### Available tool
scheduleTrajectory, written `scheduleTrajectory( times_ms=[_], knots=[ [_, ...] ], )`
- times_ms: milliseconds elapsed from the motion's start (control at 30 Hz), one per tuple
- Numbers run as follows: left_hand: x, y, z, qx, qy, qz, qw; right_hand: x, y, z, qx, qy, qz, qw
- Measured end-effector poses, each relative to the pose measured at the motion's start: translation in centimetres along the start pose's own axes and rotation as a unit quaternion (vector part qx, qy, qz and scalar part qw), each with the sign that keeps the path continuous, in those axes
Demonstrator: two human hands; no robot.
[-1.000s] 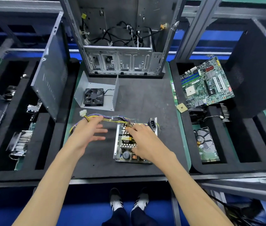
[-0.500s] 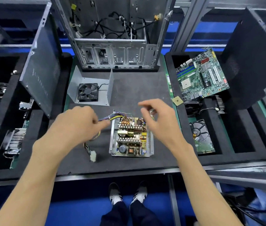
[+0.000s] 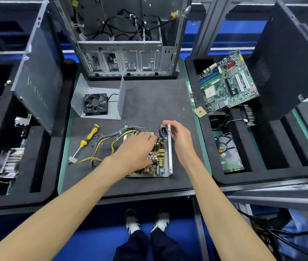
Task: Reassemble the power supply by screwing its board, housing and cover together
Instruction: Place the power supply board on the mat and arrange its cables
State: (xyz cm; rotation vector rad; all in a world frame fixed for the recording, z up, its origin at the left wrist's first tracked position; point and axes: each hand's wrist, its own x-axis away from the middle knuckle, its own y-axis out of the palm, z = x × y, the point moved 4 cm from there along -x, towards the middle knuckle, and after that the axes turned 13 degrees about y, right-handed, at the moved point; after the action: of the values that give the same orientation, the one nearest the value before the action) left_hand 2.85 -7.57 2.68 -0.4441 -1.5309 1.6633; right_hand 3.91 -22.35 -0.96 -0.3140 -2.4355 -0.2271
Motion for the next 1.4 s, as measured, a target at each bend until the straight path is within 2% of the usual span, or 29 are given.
scheduleTrajectory(
  times_ms=[133,267,533,667,800,867,1067,1267,1333,1400],
  knots=[
    [0.0,-0.3,-0.3,-0.006,-0.002,-0.003,1.000,-0.9,0.4,0.5,0.036,0.009,-0.021,0.999],
    [0.7,-0.9,-0.5,-0.027,-0.019,0.000,0.999,-1.0,0.6,0.2,0.116,-0.033,-0.014,0.993],
    [1.0,-1.2,-0.8,-0.012,-0.024,-0.002,1.000,-1.0,-0.2,-1.4,0.218,-0.114,-0.119,0.962],
    [1.3,-1.0,-1.0,0.001,-0.011,0.010,1.000,-1.8,-0.5,-2.0,0.199,-0.110,-0.106,0.968],
    [1.6,-1.0,-1.1,0.026,-0.011,0.025,0.999,-2.8,-0.2,-2.2,0.149,-0.036,-0.092,0.984],
    [1.7,-1.1,-1.2,0.030,-0.010,0.030,0.999,-3.1,0.2,-2.5,0.137,-0.030,-0.094,0.986],
    [1.7,-1.5,-1.7,0.025,-0.002,0.041,0.999,-3.3,2.0,-4.5,0.213,-0.106,-0.125,0.963],
    [1.4,-1.0,-1.8,-0.006,-0.008,0.030,0.999,-5.7,2.1,-3.1,0.262,-0.031,-0.122,0.957],
    [1.3,-0.7,-1.7,-0.021,-0.013,0.025,0.999,-5.7,2.0,-2.9,0.228,-0.027,-0.108,0.967],
    [1.1,-0.4,-1.6,-0.025,-0.016,0.024,0.999,-5.1,1.6,-3.0,0.148,-0.041,-0.059,0.986]
  ],
)
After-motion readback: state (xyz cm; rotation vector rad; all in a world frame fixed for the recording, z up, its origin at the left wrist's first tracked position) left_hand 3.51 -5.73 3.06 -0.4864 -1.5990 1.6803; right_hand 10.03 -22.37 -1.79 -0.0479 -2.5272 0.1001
